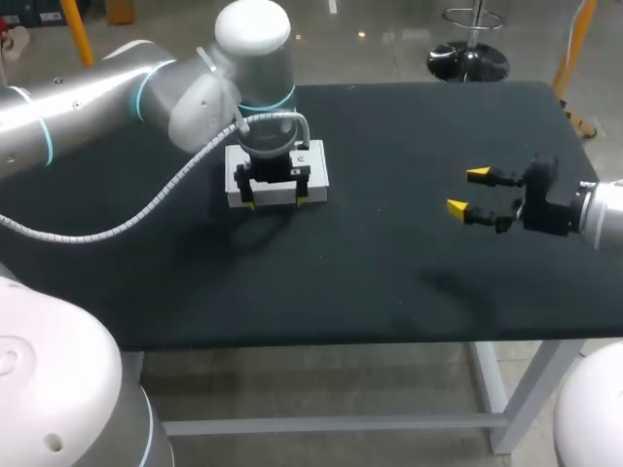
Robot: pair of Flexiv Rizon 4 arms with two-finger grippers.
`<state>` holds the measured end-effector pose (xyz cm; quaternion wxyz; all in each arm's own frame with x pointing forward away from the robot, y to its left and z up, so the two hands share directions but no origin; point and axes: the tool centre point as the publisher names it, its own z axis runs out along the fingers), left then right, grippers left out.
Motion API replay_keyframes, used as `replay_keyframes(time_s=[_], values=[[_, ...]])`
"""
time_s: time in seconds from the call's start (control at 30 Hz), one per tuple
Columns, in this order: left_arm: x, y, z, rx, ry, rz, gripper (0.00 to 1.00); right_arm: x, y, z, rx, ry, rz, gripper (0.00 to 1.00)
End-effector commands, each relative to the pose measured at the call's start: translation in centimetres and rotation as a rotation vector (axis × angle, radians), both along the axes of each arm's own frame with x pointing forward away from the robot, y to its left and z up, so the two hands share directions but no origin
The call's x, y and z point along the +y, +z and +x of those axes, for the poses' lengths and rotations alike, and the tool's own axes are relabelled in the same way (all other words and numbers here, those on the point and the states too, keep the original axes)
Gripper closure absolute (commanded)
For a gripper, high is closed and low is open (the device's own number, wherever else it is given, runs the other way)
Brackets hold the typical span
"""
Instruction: Assemble the packaging by folding the flat box into shape, placing the metal phone stand inside, and closing the box properly
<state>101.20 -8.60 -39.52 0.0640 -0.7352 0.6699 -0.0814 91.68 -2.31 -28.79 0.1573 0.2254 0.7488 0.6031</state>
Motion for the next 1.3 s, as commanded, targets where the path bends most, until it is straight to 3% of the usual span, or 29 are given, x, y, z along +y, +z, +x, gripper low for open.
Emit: replay_keyframes(time_s=[0.03,0.77,1.1,1.3], values=[[0.3,-0.4,2.8,0.069,-0.004,-0.006,0.0,-0.1,-0.1,0.0,-0.004,0.002,0.005,0.0],[1.9,-0.4,13.2,0.129,-0.021,-0.022,0.0,-0.1,-0.1,0.0,-0.004,0.002,0.005,0.0],[2.7,0.1,15.4,0.125,-0.021,-0.034,0.0,-0.1,-0.1,0.0,-0.004,0.002,0.005,0.0],[3.2,0.9,14.8,0.072,-0.062,-0.067,0.0,-0.1,-0.1,0.0,-0.004,0.002,0.005,0.0]])
